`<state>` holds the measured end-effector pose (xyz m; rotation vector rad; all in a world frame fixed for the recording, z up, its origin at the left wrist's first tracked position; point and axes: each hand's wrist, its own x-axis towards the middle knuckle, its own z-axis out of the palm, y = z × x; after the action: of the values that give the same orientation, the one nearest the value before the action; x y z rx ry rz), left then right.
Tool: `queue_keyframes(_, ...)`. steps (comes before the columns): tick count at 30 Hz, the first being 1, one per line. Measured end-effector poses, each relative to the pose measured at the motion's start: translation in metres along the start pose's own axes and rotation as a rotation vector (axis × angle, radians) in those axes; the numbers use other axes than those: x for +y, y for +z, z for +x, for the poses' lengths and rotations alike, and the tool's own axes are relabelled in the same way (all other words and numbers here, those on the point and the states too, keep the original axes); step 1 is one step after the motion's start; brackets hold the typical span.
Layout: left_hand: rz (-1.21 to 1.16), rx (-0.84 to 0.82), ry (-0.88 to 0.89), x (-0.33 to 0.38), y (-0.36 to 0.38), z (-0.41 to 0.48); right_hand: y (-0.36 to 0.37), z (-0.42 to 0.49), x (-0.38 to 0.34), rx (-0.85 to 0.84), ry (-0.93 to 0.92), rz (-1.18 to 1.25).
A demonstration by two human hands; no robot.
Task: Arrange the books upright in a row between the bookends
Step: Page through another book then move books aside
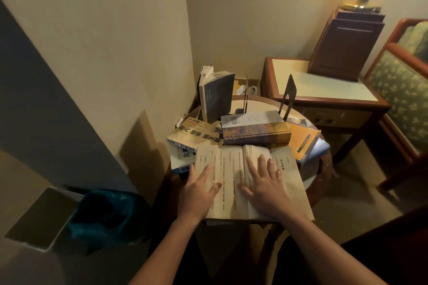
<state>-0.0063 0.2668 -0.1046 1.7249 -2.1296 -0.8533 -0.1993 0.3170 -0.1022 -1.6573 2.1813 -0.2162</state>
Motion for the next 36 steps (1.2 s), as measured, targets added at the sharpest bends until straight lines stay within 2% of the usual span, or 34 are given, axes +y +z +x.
queue_keyframes(6,-0.168,0.008,0.008,-0.012,-0.009,0.011,0.001,-0.023,0.003,0.114,0.101,0.405)
queue_keyframes(12,-0.336,0.042,0.026,-0.002,-0.019,0.010,-0.026,-0.026,-0.007,0.273,0.063,0.609)
queue_keyframes(15,-0.368,0.048,0.035,0.006,-0.025,0.012,-0.040,-0.027,-0.017,0.241,0.008,0.680)
queue_keyframes(18,-0.405,0.036,0.039,0.010,-0.029,0.015,-0.051,-0.027,-0.035,0.127,-0.055,0.715)
queue_keyframes(20,-0.464,0.045,0.015,0.014,-0.032,0.014,-0.053,-0.026,-0.049,0.061,-0.073,0.674)
queue_keyframes(26,-0.718,0.058,-0.081,0.024,-0.039,0.014,-0.036,-0.024,-0.072,0.003,-0.165,0.424)
queue_keyframes(30,-0.559,0.016,-0.003,0.017,-0.032,0.015,-0.029,-0.019,-0.062,-0.048,-0.236,0.176)
queue_keyframes(33,-0.408,-0.005,0.038,0.009,-0.026,0.017,-0.027,-0.010,-0.041,0.012,-0.284,-0.023)
queue_keyframes(36,-0.296,-0.061,0.002,0.002,-0.019,0.019,-0.021,0.000,-0.021,0.030,-0.246,-0.141)
